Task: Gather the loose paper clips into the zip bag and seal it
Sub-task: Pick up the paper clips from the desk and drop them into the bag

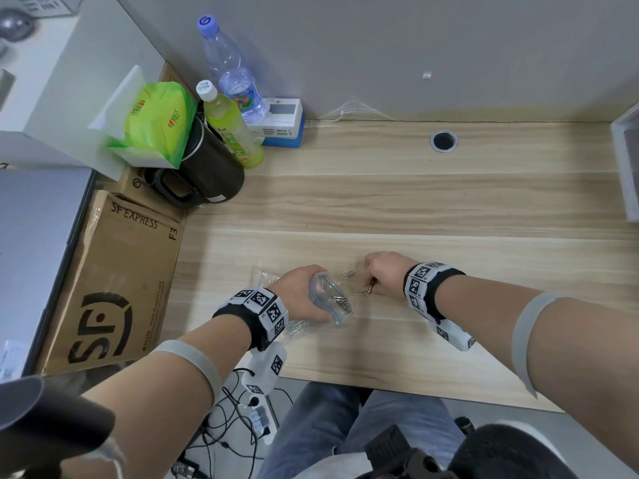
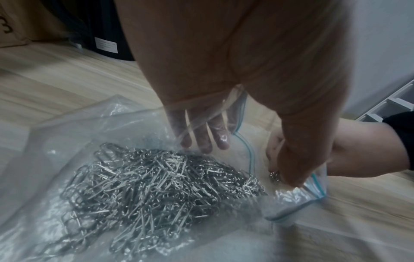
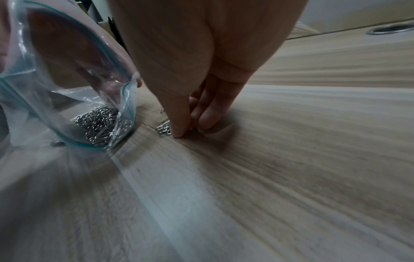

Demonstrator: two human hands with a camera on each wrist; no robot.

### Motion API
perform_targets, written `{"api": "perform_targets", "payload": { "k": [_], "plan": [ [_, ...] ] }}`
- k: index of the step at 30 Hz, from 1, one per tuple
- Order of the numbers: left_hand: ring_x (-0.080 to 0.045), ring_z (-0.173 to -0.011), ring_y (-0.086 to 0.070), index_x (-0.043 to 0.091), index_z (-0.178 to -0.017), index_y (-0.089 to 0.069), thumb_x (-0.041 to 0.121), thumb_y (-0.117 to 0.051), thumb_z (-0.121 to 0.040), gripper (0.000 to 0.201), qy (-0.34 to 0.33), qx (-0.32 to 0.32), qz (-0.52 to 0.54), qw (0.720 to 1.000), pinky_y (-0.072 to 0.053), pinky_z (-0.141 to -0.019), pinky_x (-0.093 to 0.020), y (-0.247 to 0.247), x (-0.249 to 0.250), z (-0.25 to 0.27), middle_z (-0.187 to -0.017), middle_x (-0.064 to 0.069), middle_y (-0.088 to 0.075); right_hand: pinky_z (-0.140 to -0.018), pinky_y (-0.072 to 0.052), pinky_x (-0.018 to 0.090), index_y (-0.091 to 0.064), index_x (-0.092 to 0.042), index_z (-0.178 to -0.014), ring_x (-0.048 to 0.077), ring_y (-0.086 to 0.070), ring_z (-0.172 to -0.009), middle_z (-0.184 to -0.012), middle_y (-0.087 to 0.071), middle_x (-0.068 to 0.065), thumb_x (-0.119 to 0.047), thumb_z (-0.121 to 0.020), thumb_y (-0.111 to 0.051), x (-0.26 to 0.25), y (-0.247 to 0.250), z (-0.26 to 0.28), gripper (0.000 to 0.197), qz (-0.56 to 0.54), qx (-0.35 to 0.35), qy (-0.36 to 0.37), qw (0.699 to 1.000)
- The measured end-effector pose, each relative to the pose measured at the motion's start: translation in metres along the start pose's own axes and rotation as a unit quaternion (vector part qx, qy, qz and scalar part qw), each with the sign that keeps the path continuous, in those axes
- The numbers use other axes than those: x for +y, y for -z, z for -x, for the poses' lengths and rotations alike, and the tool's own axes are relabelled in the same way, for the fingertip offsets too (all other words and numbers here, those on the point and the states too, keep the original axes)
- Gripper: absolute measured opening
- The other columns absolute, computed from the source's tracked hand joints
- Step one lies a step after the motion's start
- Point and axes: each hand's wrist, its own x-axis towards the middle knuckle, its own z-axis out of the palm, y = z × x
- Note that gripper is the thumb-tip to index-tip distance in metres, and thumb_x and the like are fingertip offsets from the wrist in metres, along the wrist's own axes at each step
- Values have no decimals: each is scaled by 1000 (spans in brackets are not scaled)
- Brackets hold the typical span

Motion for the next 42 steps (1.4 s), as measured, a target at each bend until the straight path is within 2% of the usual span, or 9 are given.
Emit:
{"api": "perform_targets", "payload": {
  "k": [9, 15, 19, 25, 30, 34, 36, 38, 42],
  "plan": [
    [-12, -106, -60, 22, -132, -51, 33, -87, -59, 83, -3, 8, 1, 1000, -51, -94, -32, 1, 1, 1, -118, 7, -60, -79, -50, 34, -53, -34, -70, 24, -57, -95, -102, -53, -2, -19, -74, -72, -6, 4, -1, 24, 31, 14, -6, 999],
    [-11, -102, -61, 23, -131, -51, 36, -86, -56, 83, 4, 3, 5, 1000, -53, -88, -28, 0, 1, -1, -113, 9, -61, -79, -50, 34, -54, -21, -75, 27, -61, -92, -100, -63, 4, -15, -81, -63, -6, 9, 4, 12, 17, -12, -11, 1000],
    [-10, -104, -60, 25, -132, -50, 38, -86, -56, 85, 7, -1, -2, 1000, -51, -89, -26, 1, 2, -2, -116, 10, -59, -80, -56, 38, -70, -12, -86, 27, -66, -89, -94, -70, 6, -21, -81, -63, -4, 18, 8, 12, -12, -17, -25, 999],
    [-11, -102, -61, 23, -126, -53, 28, -88, -60, 75, 0, 5, -2, 1000, -53, -90, -29, 3, 10, -2, -112, 8, -61, -81, -55, 25, -75, -16, -89, 13, -68, -84, -85, -71, -6, -22, -81, -74, -23, 37, 18, 10, -139, 13, -10, 990],
    [-11, -84, -68, 30, -106, -59, 40, -86, -47, 65, 1, -2, 18, 1000, -59, -76, -35, 2, 10, -3, -93, 8, -69, -81, -52, 16, -78, -16, -96, 4, -65, -79, -86, -72, -9, -19, -78, -79, -60, 37, 14, 18, -258, -22, 47, 965],
    [-14, -90, -68, 24, -114, -58, 41, -85, -46, 75, -3, 1, 27, 1000, -58, -81, -37, 3, 10, 0, -100, 6, -69, -79, -61, 35, -76, -13, -100, 14, -71, -72, -82, -76, 8, -15, -86, -71, -55, 36, 9, 15, -342, -28, -2, 939],
    [-14, -103, -63, 21, -125, -54, 38, -87, -51, 83, -5, 6, 14, 1000, -54, -92, -36, 4, 9, 1, -114, 6, -64, -73, -62, 39, -73, -17, -96, 13, -72, -68, -77, -75, 2, -17, -87, -67, -38, 41, 9, 10, -315, 39, -54, 947],
    [-13, -114, -57, 20, -134, -49, 32, -89, -59, 86, -4, 7, 4, 1000, -48, -101, -32, 4, 7, 3, -126, 5, -57, -82, -59, 33, -73, -20, -97, 13, -70, -79, -89, -74, -3, -15, -86, -63, -20, 47, 12, 15, -210, 79, -64, 972],
    [-11, -118, -53, 21, -138, -46, 31, -89, -62, 88, 3, 4, -6, 1000, -45, -103, -30, 3, 4, 5, -129, 7, -53, -90, -48, 25, -72, -23, -110, 17, -64, -104, -111, -69, -4, -10, -89, -58, -1, 43, 14, 28, -44, -4, -32, 999]
  ]
}}
